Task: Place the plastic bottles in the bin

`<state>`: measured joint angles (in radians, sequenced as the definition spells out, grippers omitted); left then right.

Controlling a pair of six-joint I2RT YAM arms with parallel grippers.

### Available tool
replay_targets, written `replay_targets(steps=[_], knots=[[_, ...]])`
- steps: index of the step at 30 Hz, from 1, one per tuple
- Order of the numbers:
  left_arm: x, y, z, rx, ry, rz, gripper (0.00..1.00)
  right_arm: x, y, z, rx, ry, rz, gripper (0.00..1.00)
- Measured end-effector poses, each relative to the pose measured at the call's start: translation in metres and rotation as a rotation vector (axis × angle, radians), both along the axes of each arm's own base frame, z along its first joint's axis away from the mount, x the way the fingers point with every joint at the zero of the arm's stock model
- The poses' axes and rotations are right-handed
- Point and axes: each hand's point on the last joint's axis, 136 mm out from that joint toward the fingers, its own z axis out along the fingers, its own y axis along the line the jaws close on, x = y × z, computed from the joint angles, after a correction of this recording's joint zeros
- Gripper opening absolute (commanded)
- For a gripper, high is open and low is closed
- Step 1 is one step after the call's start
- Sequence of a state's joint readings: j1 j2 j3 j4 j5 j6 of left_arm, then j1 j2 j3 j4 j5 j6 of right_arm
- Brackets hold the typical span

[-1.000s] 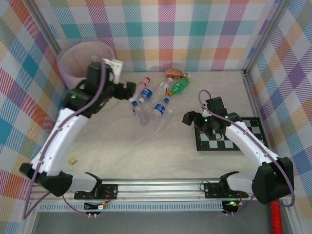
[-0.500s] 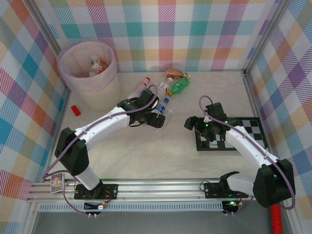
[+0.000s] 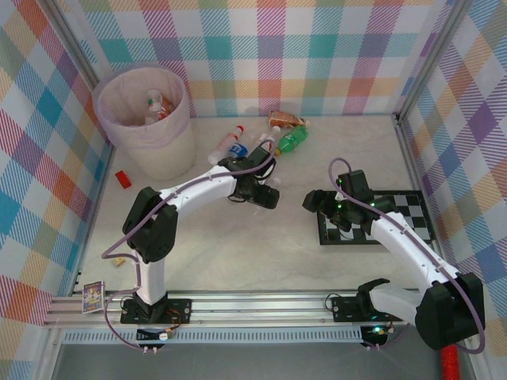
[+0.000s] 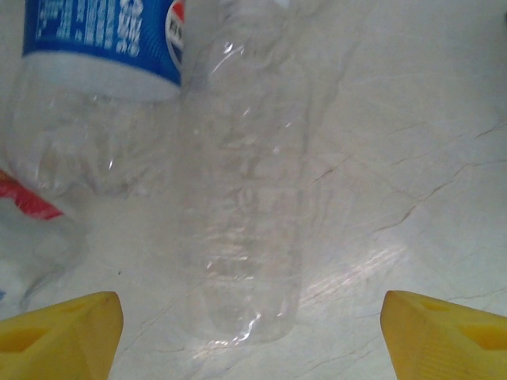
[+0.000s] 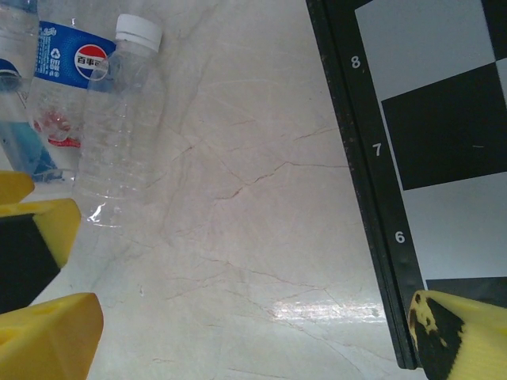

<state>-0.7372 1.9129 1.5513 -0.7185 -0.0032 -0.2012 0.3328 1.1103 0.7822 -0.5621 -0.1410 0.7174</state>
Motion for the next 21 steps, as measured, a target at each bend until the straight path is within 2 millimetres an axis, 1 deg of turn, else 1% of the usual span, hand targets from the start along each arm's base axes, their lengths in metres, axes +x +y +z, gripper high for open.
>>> replay_targets(steps=[4,8,11,16,21], knots=[[0.003,-0.007,0.011,-0.015,0.013,-0.008,0.84,0.0,-0.001,0.0,-0.002,0.0,-0.003,0.99],[0.009,-0.014,0.009,0.005,0.056,-0.022,0.84,0.001,-0.001,-0.001,-0.006,-0.001,-0.005,0.99],[0.013,-0.017,-0.001,0.028,0.091,-0.037,0.84,0.002,-0.003,0.002,-0.016,-0.007,-0.013,0.99],[0.008,-0.005,-0.024,0.072,0.161,-0.047,0.83,0.008,-0.007,0.014,-0.037,-0.035,-0.031,0.99],[0.005,0.0,-0.042,0.096,0.194,-0.051,0.78,0.012,-0.012,0.022,-0.053,-0.057,-0.046,0.99]])
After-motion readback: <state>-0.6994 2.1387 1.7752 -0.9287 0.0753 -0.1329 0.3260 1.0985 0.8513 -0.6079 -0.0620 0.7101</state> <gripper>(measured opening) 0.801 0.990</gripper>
